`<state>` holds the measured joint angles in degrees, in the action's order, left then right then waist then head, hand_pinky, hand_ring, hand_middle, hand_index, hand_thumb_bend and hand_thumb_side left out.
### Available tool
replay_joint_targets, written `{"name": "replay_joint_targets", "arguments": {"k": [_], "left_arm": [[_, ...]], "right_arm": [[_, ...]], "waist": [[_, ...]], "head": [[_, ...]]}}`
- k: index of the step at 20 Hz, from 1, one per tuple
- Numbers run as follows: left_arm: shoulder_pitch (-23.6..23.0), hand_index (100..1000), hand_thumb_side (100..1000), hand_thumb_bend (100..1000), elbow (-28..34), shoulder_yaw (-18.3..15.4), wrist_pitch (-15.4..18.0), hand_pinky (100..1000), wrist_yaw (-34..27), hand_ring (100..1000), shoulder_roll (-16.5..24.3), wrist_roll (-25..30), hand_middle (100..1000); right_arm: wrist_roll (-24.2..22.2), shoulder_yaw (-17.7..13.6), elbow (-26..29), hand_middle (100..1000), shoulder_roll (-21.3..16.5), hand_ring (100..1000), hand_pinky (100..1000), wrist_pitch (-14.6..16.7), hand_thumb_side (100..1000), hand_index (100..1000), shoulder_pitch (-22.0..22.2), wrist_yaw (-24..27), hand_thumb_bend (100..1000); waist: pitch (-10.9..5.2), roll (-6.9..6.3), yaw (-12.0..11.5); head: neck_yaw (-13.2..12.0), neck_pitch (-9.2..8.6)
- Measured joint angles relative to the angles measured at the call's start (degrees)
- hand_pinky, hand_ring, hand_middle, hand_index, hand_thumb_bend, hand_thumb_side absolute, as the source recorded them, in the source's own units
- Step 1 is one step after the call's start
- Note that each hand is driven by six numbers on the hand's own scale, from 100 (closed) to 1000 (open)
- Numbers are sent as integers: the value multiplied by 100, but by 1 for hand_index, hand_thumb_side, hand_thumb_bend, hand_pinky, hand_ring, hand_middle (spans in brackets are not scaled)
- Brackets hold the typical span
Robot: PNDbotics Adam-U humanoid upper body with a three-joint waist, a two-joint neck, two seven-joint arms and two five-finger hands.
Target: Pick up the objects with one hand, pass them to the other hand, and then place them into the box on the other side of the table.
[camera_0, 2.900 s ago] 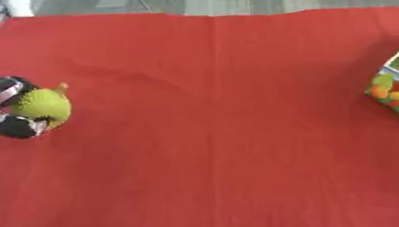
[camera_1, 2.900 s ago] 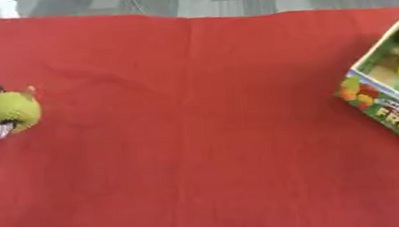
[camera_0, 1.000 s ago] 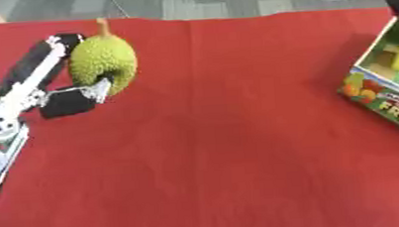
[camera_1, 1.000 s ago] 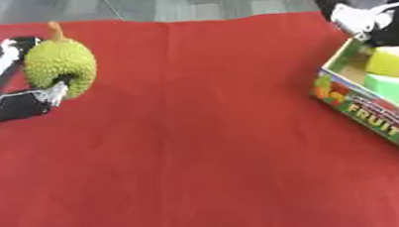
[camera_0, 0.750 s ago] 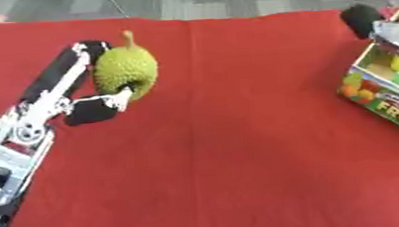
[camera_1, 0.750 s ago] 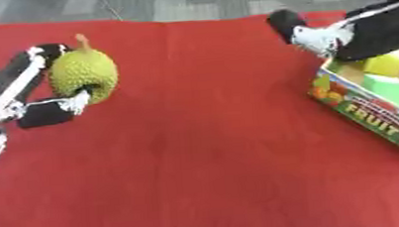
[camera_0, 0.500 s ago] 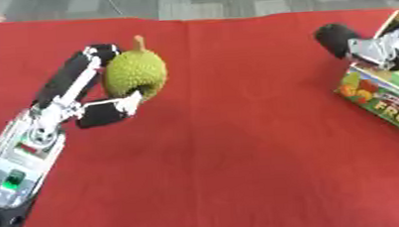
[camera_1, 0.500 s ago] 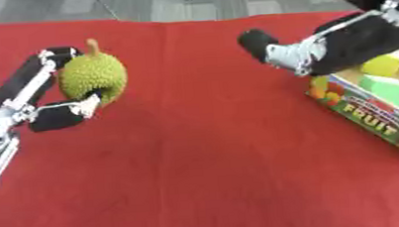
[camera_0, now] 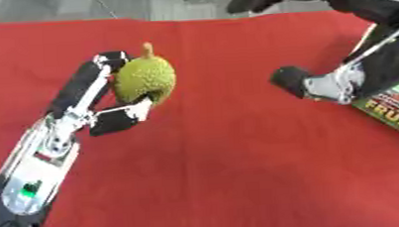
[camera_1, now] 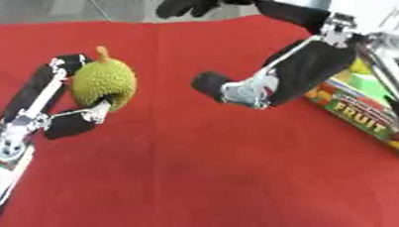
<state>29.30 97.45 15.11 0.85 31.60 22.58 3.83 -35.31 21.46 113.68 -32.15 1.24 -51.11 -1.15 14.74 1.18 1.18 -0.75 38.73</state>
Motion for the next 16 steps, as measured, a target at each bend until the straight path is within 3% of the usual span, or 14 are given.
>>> {"name": "replay_joint_targets", "arguments": {"k": [7, 16], "left_arm": [[2, 645, 277, 100, -4, 103, 174, 721, 140, 653, -161, -188, 600], [4, 644, 270, 100, -37, 202, 397, 720, 367, 653, -307, -380, 599]], "right_arm": [[-167, 165, -18, 840, 405, 900, 884, -139, 336, 876, -78, -376, 254], [-232, 358, -529, 838, 920, 899, 882, -61, 345, 877, -103, -1159, 303]], "waist": [[0, 19, -8], [0, 53, -24]], "head": [[167, 48], [240, 90]]}}
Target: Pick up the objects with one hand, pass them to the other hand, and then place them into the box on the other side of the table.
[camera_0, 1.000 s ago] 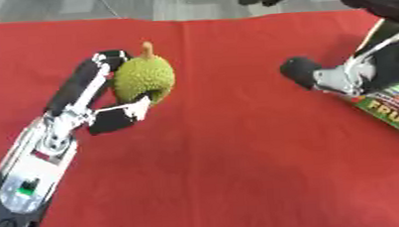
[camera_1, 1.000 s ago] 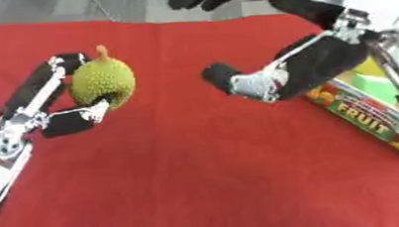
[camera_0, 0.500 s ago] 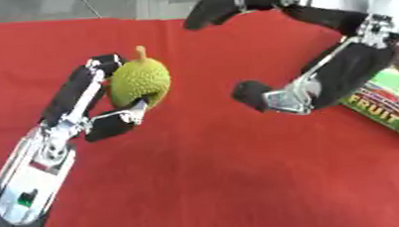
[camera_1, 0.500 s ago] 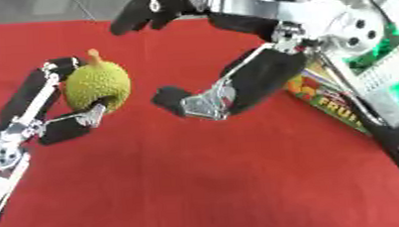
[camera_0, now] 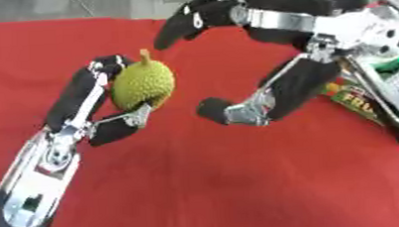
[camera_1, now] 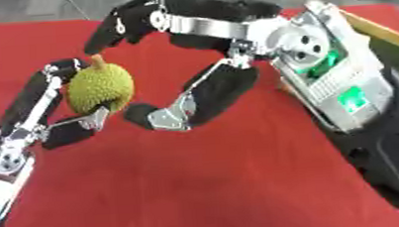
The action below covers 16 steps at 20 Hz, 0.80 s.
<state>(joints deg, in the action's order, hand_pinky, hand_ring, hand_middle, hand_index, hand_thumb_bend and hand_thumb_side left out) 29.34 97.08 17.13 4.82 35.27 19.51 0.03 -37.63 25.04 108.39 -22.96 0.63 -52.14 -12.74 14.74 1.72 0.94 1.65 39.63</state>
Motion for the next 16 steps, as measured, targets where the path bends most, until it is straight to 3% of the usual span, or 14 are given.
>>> {"name": "replay_joint_targets", "arguments": {"k": [16], "left_arm": [[-3, 642, 255, 100, 25, 90, 241, 720, 225, 653, -96, -119, 598]], "right_arm": [[405, 197, -978, 825, 532, 887, 871, 527, 321, 857, -34, -1329, 333]], "waist": [[0, 2, -26]], "head": [[3, 0]]}}
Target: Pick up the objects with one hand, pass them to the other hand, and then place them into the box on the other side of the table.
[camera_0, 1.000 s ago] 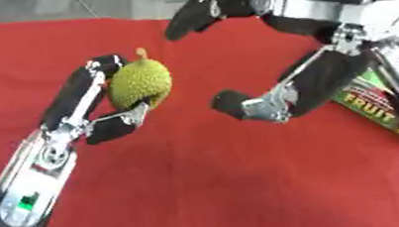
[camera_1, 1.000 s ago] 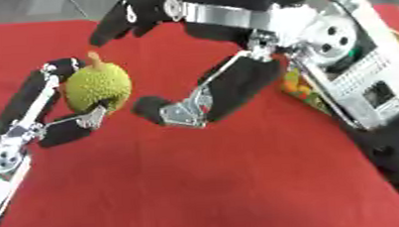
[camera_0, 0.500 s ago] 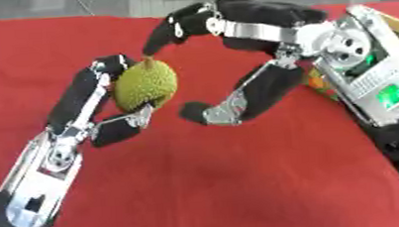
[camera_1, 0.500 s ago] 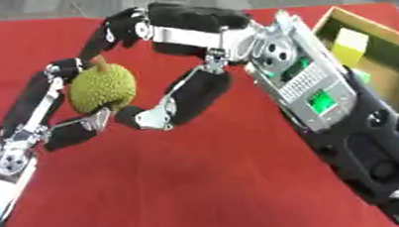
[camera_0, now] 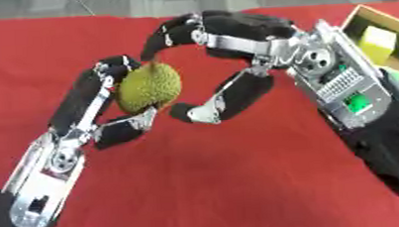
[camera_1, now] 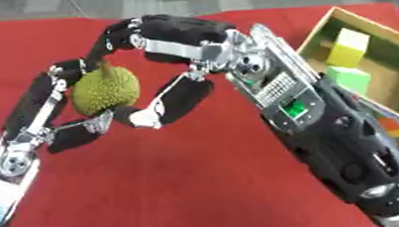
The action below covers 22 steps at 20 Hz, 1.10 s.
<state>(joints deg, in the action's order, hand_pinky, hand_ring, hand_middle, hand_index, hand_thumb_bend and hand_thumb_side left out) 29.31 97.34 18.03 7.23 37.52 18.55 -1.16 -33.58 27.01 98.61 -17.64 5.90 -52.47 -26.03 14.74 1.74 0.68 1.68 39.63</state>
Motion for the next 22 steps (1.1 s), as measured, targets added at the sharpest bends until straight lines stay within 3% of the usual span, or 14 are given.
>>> {"name": "replay_joint_targets", "arguments": {"k": [16, 22], "left_arm": [[-10, 642, 263, 100, 86, 77, 96, 719, 7, 651, -47, -49, 595], [-20, 648, 273, 100, 96, 94, 81, 719, -62, 650, -61, -40, 595]], "right_arm": [[422, 56, -653, 790, 258, 862, 856, 262, 260, 825, -19, -812, 328], [579, 46, -725, 604, 291, 785, 834, 234, 140, 684, -39, -821, 278]], "waist": [[1, 0, -36], [2, -1, -42]], "head": [[2, -5], [5, -5]]}}
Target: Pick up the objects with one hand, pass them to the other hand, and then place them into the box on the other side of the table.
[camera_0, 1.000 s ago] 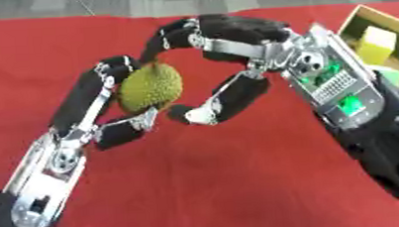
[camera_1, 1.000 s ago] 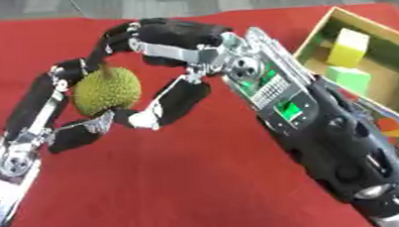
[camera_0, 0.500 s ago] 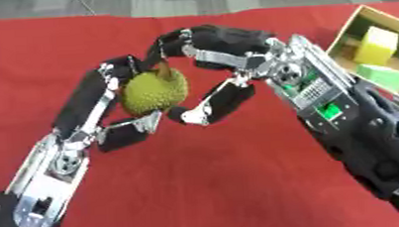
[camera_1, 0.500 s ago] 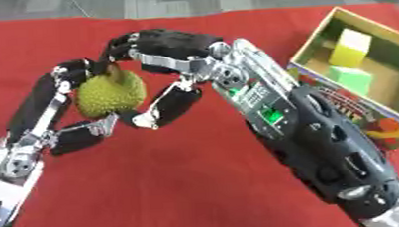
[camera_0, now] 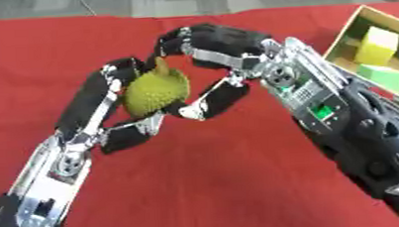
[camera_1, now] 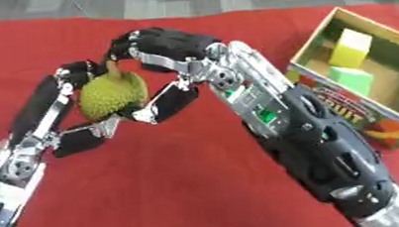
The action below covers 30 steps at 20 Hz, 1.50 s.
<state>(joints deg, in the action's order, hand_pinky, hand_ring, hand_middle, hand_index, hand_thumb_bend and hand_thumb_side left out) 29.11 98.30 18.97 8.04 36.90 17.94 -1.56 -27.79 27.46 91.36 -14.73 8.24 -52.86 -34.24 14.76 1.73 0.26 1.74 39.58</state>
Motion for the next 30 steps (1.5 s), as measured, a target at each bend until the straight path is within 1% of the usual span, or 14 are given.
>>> {"name": "replay_joint_targets", "arguments": {"k": [1, 2, 5, 8, 10, 12, 13, 15, 16, 18, 19, 20, 26, 30], "left_arm": [[0, 660, 252, 100, 3, 0, -3, 719, -12, 649, -10, 1, 595], [0, 662, 250, 100, 5, 0, -5, 719, -25, 649, -19, 1, 596], [0, 673, 228, 100, 18, 0, -23, 719, -65, 650, -34, -11, 599], [1, 697, 226, 100, 22, 0, -47, 724, -78, 658, -36, -34, 611], [1, 745, 245, 100, 21, 8, -74, 734, -76, 676, -37, -48, 637], [3, 780, 257, 130, 17, 23, -114, 741, -53, 686, -40, -52, 654], [3, 811, 284, 188, 5, 27, -141, 747, -33, 695, -40, -45, 669], [12, 817, 291, 202, -27, 29, -198, 749, 15, 698, -53, -25, 673], [13, 852, 364, 352, -38, 31, -219, 762, 32, 717, -69, -11, 697], [14, 884, 459, 521, -51, 30, -261, 773, 85, 735, -84, 23, 720], [14, 889, 489, 592, -51, 30, -282, 777, 121, 740, -84, 40, 727], [14, 890, 519, 619, -52, 29, -301, 777, 161, 741, -84, 57, 729], [11, 891, 599, 708, -52, 27, -351, 780, 349, 743, -84, 106, 732], [-12, 890, 622, 716, -54, 27, -350, 781, 385, 743, -84, 108, 731]], "right_arm": [[32, -2, -2, 565, 0, 757, 828, -19, 112, 647, -1, 42, 255], [60, -2, -6, 561, 1, 755, 827, -39, 110, 643, -2, 93, 254], [96, -1, -11, 512, -4, 730, 825, -75, 100, 584, -2, 269, 241], [23, 1, -10, 493, -15, 721, 824, -88, 106, 561, -2, 424, 214], [-79, -3, -10, 488, -27, 720, 825, -98, 106, 552, -2, 526, 198], [-165, -15, -9, 482, -52, 719, 825, -113, 106, 545, -2, 617, 186], [-200, -20, -8, 480, -62, 718, 825, -121, 106, 542, -2, 659, 186], [-256, -3, 18, 479, -57, 717, 825, -132, 105, 541, -1, 749, 187], [-276, -1, 32, 477, -57, 717, 825, -141, 103, 540, -1, 783, 189], [-301, 0, 44, 478, -58, 716, 824, -159, 100, 540, 1, 838, 185], [-307, -1, 46, 478, -59, 716, 824, -165, 100, 540, 2, 859, 153], [-309, -2, 51, 477, -61, 716, 824, -168, 100, 540, 7, 878, 186], [-296, -58, 114, 476, -68, 714, 823, -173, 100, 539, 45, 942, 189], [-277, -98, 148, 476, -120, 714, 822, -177, 100, 539, 54, 960, 192]], "waist": [[0, 0, -1], [0, 0, -2], [0, -1, -3], [0, -1, -3], [0, -1, -3], [0, -1, -3], [0, -1, -3], [0, -2, -5], [0, -1, -5], [0, -5, -5], [0, -6, -5], [0, -7, -5], [0, -17, 3], [0, -27, 11]], "head": [[2, 0], [5, 0], [16, 0], [17, 0], [19, 0], [21, 0], [22, 0], [28, -1], [34, -2], [38, -2], [38, -2], [39, -2], [41, -2], [43, -2]]}}
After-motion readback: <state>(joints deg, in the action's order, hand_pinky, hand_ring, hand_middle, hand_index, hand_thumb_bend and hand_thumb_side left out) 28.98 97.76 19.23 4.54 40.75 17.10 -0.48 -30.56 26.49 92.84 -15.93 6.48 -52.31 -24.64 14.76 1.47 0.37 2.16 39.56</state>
